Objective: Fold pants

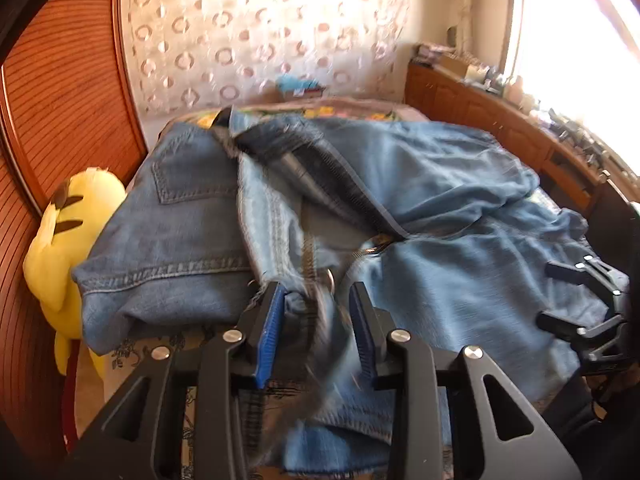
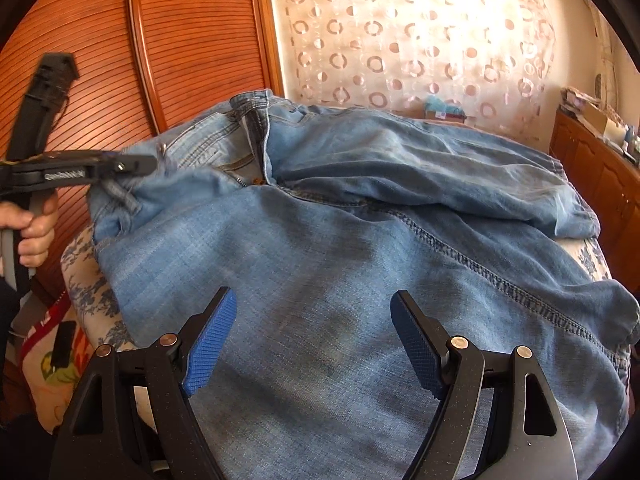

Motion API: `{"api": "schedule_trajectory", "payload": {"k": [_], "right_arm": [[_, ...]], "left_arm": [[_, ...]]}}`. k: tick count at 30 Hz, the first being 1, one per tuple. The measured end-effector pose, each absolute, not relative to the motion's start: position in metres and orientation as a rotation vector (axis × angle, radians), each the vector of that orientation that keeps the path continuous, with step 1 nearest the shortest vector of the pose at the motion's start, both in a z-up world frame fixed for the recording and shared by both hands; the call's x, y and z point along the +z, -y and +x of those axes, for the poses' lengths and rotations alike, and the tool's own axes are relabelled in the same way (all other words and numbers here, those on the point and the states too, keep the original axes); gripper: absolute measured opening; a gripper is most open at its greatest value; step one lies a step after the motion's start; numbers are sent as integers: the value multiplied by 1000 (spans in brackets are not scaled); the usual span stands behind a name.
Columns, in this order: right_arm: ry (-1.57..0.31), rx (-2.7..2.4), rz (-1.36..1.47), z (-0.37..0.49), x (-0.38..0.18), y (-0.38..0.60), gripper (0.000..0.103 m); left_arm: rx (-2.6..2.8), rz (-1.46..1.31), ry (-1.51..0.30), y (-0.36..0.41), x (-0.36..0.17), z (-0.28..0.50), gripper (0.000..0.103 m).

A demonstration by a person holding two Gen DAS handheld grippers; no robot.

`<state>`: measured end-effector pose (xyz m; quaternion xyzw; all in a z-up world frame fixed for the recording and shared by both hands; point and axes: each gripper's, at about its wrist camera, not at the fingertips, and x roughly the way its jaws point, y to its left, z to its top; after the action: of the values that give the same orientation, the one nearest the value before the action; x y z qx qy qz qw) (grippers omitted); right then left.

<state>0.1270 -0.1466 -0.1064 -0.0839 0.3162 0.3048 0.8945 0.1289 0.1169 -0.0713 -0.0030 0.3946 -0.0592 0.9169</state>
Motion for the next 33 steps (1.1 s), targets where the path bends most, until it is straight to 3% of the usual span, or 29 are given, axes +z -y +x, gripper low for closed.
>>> {"api": "schedule_trajectory", "payload": {"k": [2, 5, 8, 13, 33], "right_arm": [[-656, 630, -174, 128, -106, 148, 81], [-658, 627, -172, 129, -107, 149, 81], [-659, 626, -170, 129, -106, 150, 81], [-658, 624, -163, 129, -106, 152, 81], [-647, 631, -160, 125, -102, 150, 81]], "left_arm": [[-107, -20, -814, -120, -75, 131, 33], [-117, 15, -819, -115, -79, 131, 23], [-116, 51, -840, -110, -82, 130, 23], [-112, 51, -866, -108, -86, 120, 36], [-64, -115, -921, -117, -120, 101, 48]]}}
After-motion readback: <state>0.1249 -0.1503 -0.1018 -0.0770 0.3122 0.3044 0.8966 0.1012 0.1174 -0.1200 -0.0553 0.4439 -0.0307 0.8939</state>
